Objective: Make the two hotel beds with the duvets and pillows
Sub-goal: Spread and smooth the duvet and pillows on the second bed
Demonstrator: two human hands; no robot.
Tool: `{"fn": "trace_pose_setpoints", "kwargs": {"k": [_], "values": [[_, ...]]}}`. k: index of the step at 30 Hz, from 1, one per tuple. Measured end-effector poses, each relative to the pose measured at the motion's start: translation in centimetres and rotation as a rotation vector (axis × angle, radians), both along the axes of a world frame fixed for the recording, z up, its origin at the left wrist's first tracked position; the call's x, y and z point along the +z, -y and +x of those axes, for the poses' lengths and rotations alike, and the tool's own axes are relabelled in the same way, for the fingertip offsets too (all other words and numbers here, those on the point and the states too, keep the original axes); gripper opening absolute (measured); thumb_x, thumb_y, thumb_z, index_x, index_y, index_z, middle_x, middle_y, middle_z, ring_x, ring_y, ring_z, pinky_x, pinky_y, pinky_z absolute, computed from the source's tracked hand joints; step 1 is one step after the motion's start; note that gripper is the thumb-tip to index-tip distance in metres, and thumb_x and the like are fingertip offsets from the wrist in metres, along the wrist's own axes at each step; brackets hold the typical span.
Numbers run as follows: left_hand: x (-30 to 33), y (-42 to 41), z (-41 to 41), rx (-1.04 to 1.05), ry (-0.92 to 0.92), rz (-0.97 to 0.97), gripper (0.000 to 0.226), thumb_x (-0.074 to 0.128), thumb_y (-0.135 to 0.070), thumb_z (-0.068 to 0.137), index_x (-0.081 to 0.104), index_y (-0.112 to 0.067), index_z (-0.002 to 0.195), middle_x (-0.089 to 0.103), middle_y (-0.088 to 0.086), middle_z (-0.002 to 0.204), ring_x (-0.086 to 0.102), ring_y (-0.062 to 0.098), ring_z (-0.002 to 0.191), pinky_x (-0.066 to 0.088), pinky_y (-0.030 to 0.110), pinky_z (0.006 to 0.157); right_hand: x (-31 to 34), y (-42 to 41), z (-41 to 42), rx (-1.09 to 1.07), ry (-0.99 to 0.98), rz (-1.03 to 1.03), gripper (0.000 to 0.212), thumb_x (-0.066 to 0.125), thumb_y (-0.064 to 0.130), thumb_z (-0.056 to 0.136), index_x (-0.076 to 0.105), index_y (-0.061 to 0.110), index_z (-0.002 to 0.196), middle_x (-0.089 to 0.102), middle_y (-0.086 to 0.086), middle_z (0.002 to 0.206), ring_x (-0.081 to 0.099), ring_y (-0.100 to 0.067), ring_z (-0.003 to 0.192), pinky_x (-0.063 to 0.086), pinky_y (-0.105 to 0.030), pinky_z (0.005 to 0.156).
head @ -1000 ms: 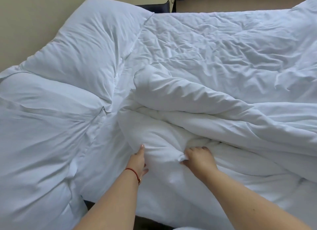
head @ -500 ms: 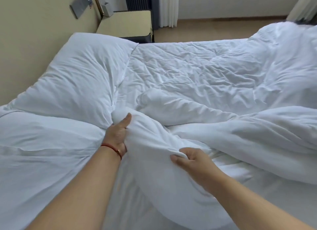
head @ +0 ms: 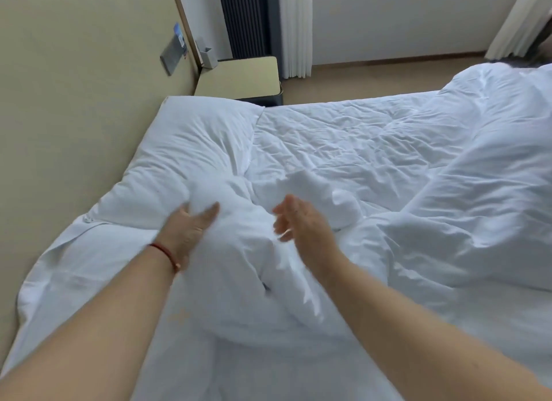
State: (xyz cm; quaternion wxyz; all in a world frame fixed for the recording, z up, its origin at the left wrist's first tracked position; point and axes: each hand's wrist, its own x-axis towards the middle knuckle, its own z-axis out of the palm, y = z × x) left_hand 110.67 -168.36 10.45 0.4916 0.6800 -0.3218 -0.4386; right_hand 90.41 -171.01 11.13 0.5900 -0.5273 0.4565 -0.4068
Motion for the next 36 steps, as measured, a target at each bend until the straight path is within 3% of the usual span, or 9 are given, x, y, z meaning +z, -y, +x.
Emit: {"fn": "trace_pose_setpoints", "kwargs": {"k": [5,8,12,15,19,23,28,33,36], "values": [[-7.1,-2.9,-8.4,-0.741,0.374,0.337,0.066,0.069,-0.057,0.072,0.056,-0.029,0.130,0.062,-0.005,0.126,0.059,0.017,0.115,0.046,0.036,0.102,-1.6,9.3,-2.1,-0.039,-0.365,-0.132,0.039,0.036,0.050,0.098,0.060,0.025,0.079,0.061,0.005,0.070,0.059,-0.017,0.075,0.047,-0.045,0.084],[-8.7,-4.7,-11.5,-1.068,0.430,0.463,0.053,0.059,-0.061,0.084,0.054,-0.036,0.131,0.051,-0.013,0.127,0.051,0.015,0.119,0.037,0.023,0.098,-3.5,13.1,-2.6,0.074,-0.666,-0.134,0.045,0.031,0.053,0.098,0.058,0.017,0.093,0.064,-0.003,0.092,0.059,-0.027,0.096,0.044,-0.041,0.087],[-9.1,-4.1,-9.6,-0.845,0.108,0.547,0.069,0.028,-0.087,0.073,0.071,-0.039,0.099,0.050,-0.001,0.073,0.040,0.008,0.054,0.035,0.020,0.053,-7.6,16.7,-1.5,0.239,-0.951,-0.168,0.042,0.038,0.057,0.092,0.055,0.026,0.115,0.055,-0.005,0.122,0.051,-0.027,0.118,0.041,-0.037,0.091],[-10.7,-3.6,-6.9,-0.679,-0.153,0.439,0.089,0.022,-0.092,0.072,0.074,-0.029,0.109,0.056,0.016,0.095,0.050,0.018,0.076,0.039,0.025,0.073,-10.8,17.4,0.1,0.434,-1.087,-0.043,0.054,0.044,0.054,0.091,0.040,0.030,0.140,0.042,-0.007,0.141,0.043,-0.030,0.128,0.038,-0.041,0.104],[-9.5,-2.4,-4.9,-0.100,-0.237,0.331,0.077,0.035,-0.077,0.076,0.064,-0.007,0.064,0.041,0.009,0.061,0.037,0.018,0.055,0.034,0.024,0.054,-14.6,14.5,-1.3,0.348,-0.842,0.101,0.015,0.057,0.027,0.091,0.058,0.014,0.084,0.055,-0.005,0.087,0.057,-0.025,0.076,0.047,-0.030,0.060],[-7.1,1.4,-3.4,0.224,-0.066,0.164,0.048,0.039,-0.055,0.096,0.056,-0.011,0.085,0.048,0.003,0.079,0.049,0.017,0.074,0.043,0.035,0.075,-11.8,12.1,-7.0,-0.022,-0.332,0.114,0.028,0.069,0.028,0.081,0.052,0.017,0.062,0.045,0.001,0.061,0.040,-0.015,0.058,0.032,-0.025,0.049],[-3.2,8.1,-3.5,0.186,-0.027,0.139,0.067,0.037,-0.063,0.094,0.052,-0.007,0.127,0.052,0.006,0.109,0.050,0.020,0.104,0.038,0.038,0.097,-6.9,4.6,-18.4,0.015,0.035,0.120,0.055,0.084,0.060,0.050,0.053,0.016,0.061,0.040,-0.009,0.065,0.032,-0.021,0.063,0.023,-0.031,0.056],[-3.2,10.5,-10.3,-0.166,-0.286,0.464,0.093,0.037,-0.081,0.080,0.037,-0.015,0.145,0.037,0.017,0.148,0.041,0.035,0.134,0.030,0.053,0.110,-7.9,0.3,-23.9,0.369,-0.279,0.214,0.056,0.078,0.066,0.053,0.059,0.014,0.060,0.049,-0.002,0.055,0.040,-0.010,0.052,0.030,-0.018,0.050],[-5.3,8.9,-16.0,-0.326,-0.565,0.541,0.087,0.032,-0.087,0.076,0.049,-0.024,0.133,0.050,0.014,0.139,0.052,0.036,0.125,0.044,0.050,0.099,-7.1,3.8,-23.4,0.315,-0.246,0.220,0.064,0.070,0.073,0.057,0.067,0.009,0.066,0.060,-0.014,0.058,0.052,-0.014,0.050,0.041,-0.021,0.056]]}}
